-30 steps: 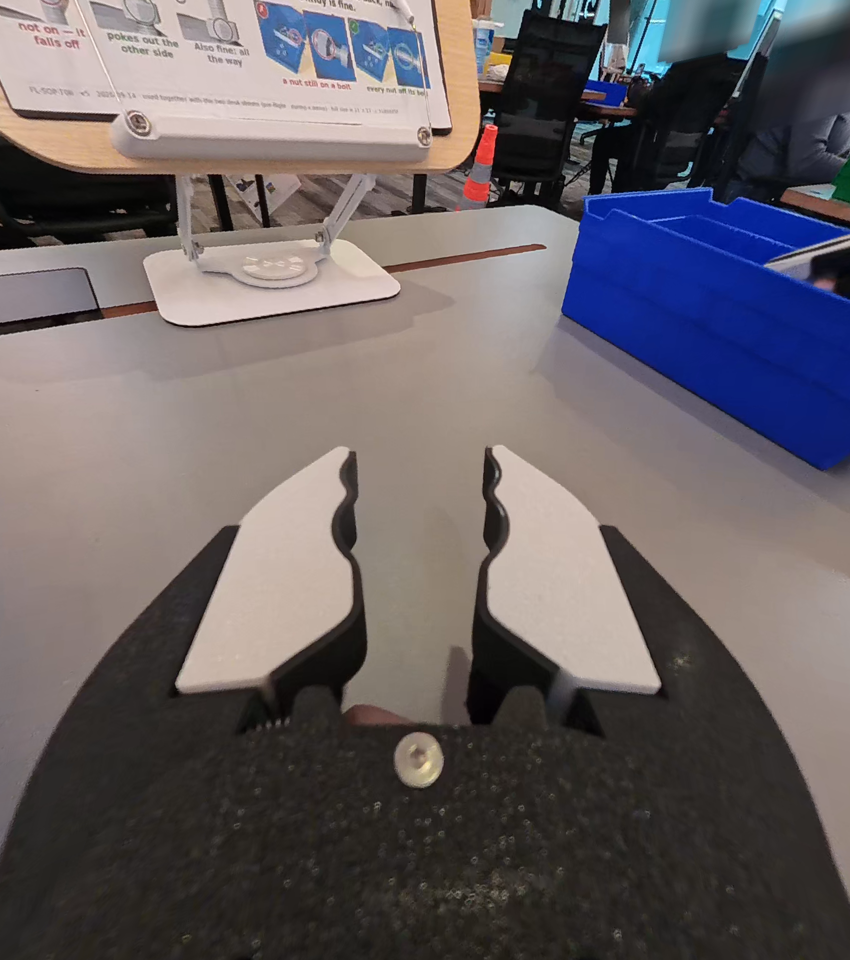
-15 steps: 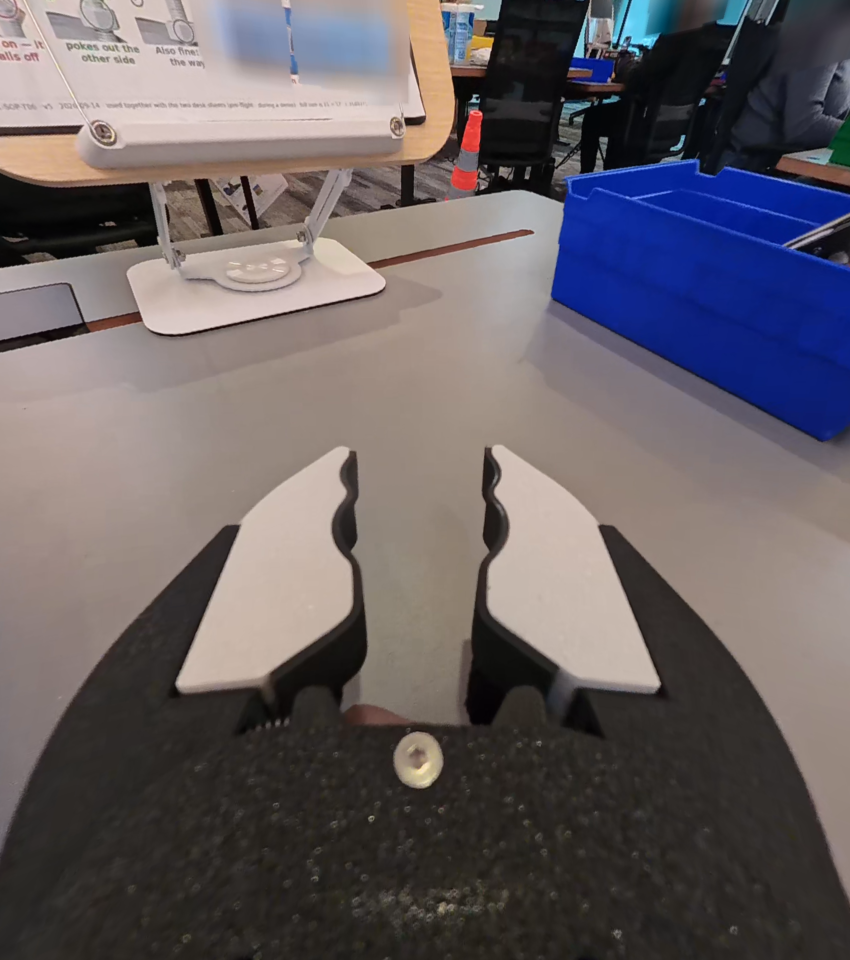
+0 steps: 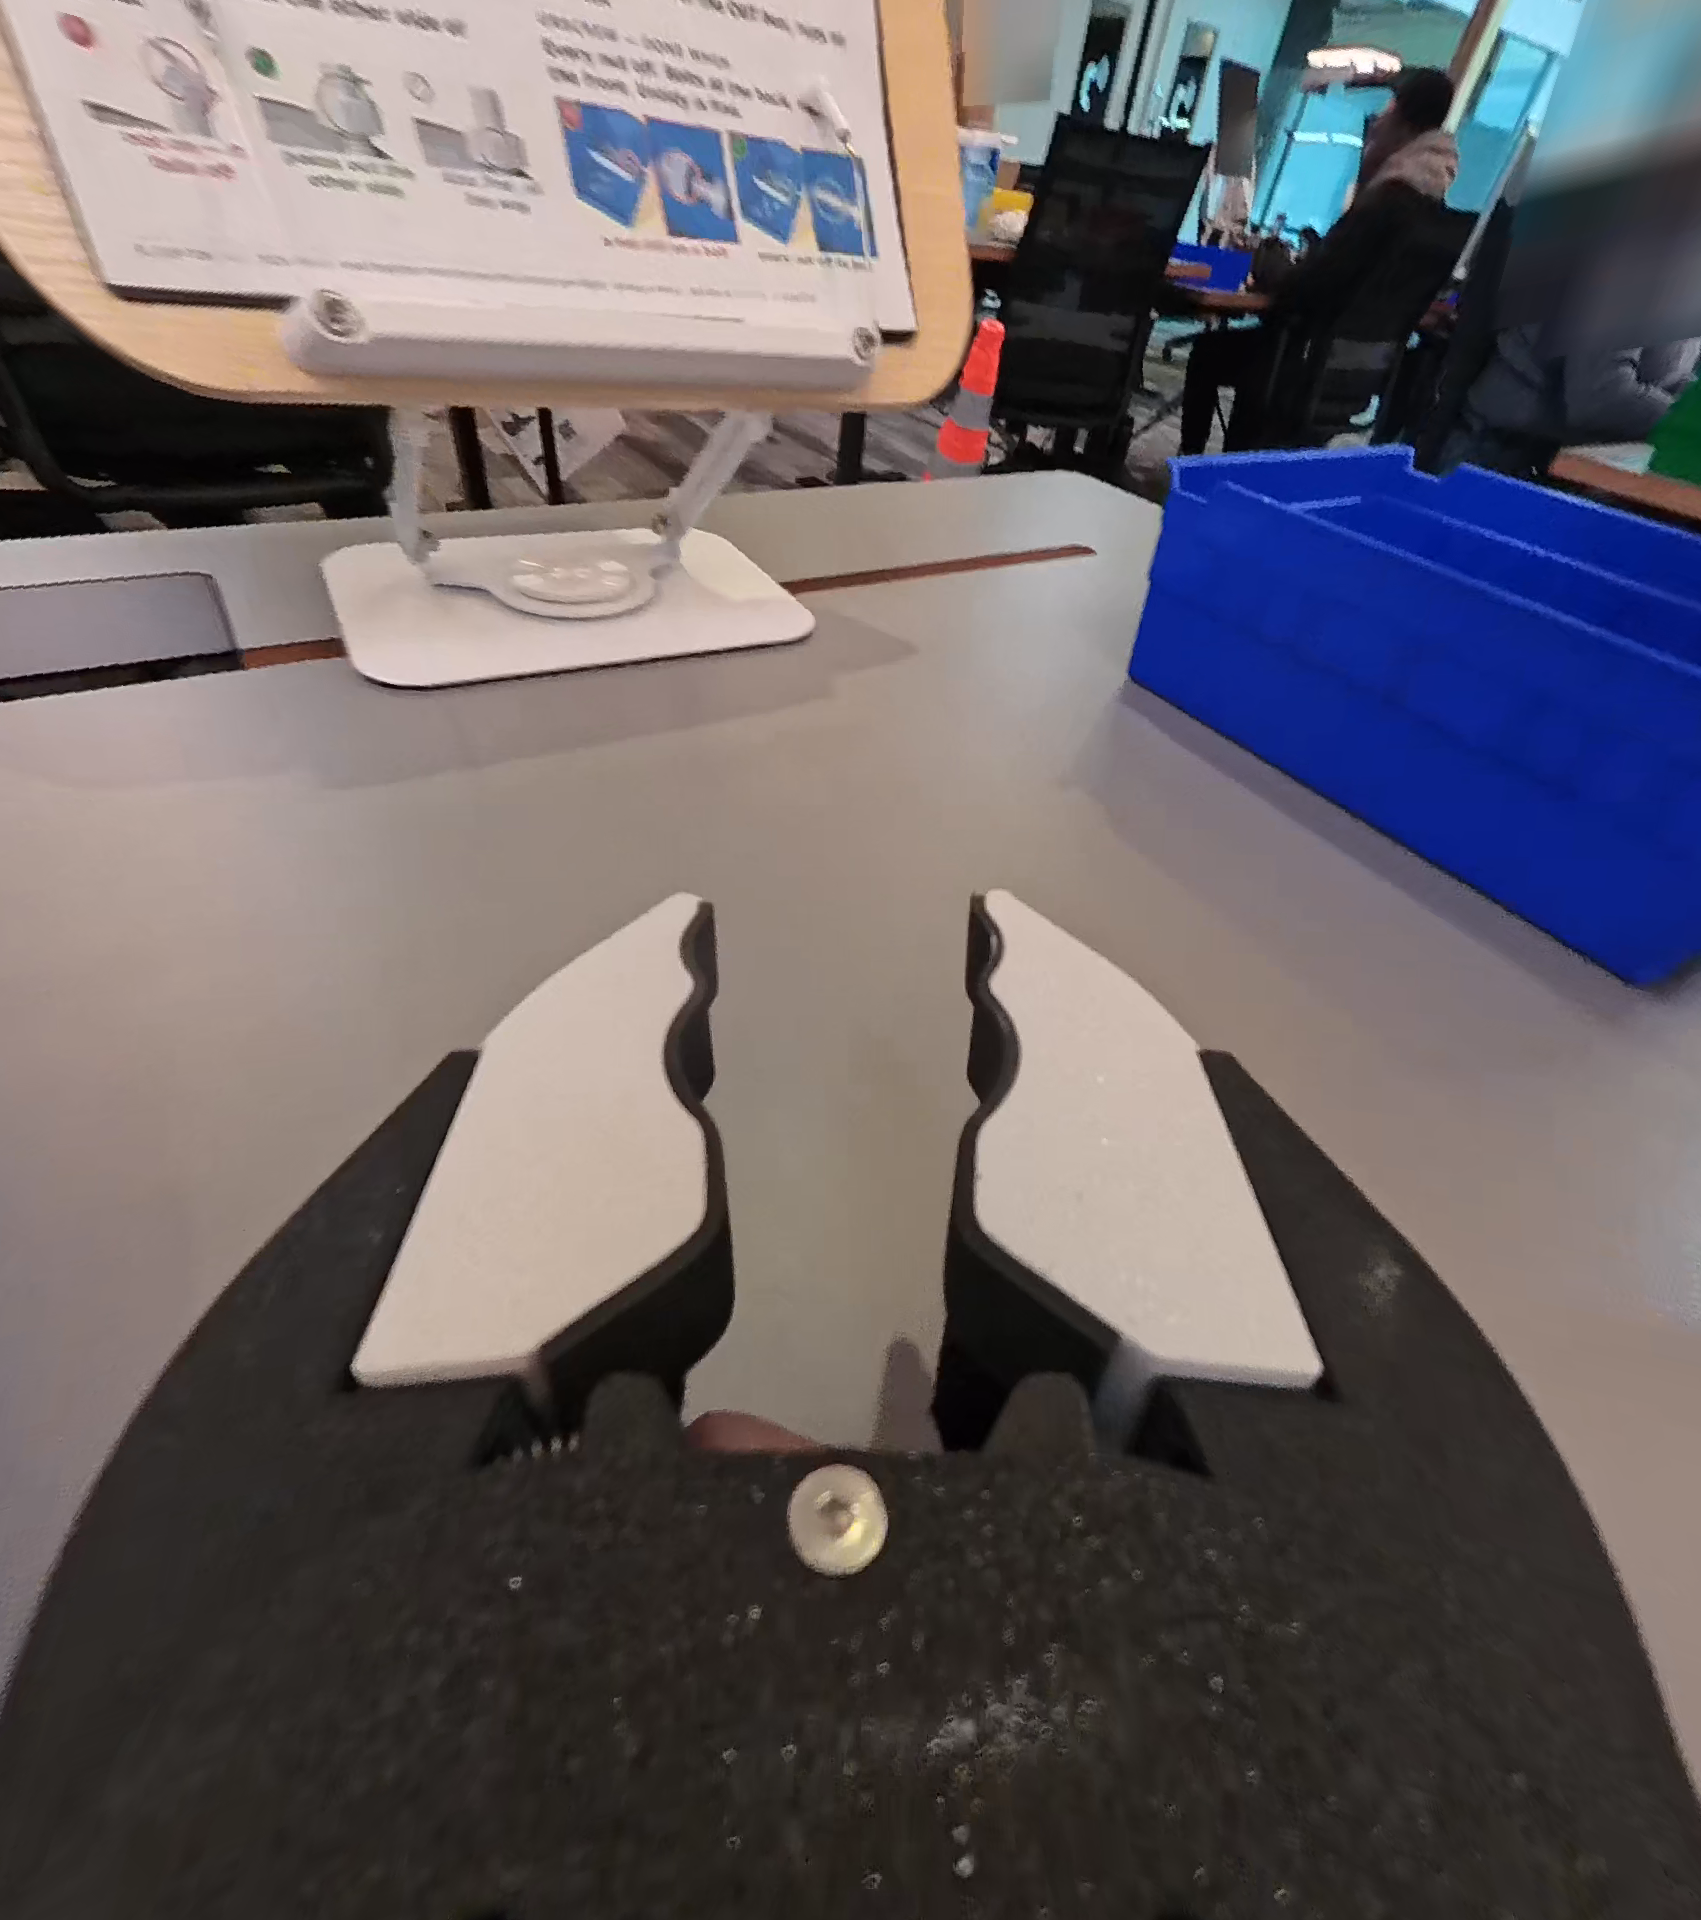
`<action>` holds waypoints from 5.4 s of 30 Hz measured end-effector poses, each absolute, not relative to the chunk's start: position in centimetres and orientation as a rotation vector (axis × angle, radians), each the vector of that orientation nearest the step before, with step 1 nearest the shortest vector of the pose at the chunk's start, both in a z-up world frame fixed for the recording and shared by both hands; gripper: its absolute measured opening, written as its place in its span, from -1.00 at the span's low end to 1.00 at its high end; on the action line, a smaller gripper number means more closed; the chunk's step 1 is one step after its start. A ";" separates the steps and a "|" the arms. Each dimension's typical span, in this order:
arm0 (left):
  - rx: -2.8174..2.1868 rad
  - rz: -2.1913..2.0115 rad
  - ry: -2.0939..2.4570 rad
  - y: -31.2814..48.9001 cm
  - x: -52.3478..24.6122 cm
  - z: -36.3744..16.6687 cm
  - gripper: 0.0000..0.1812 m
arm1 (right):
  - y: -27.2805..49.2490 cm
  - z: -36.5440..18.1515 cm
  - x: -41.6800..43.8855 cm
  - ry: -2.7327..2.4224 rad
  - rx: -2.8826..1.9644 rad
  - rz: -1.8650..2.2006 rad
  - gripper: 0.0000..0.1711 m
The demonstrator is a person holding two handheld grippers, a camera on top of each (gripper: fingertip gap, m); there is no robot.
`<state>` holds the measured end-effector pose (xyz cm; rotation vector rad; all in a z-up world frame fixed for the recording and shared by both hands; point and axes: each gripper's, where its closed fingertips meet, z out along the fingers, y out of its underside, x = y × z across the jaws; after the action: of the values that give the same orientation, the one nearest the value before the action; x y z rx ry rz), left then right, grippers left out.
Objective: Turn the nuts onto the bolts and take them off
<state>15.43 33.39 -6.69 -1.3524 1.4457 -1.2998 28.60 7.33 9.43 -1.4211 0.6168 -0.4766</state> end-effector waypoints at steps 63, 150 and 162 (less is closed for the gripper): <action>-1.251 -1.189 1.554 28.0 15.0 -6.9 -0.47 | -14.1 -3.9 26.8 1.176 -1.550 -0.864 -0.42; -1.892 -0.663 0.858 69.4 -8.5 -8.2 -0.42 | 32.0 -1.4 7.0 0.465 -1.793 -0.414 -0.59; -1.905 -0.599 0.866 61.9 -12.9 -9.3 -0.97 | 44.9 -7.1 -2.8 0.250 -1.947 -0.266 -0.59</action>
<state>-12.86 61.94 -9.30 -1.9046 0.8659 -0.5993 -2.80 44.95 -7.10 -1.9469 0.2504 -0.2660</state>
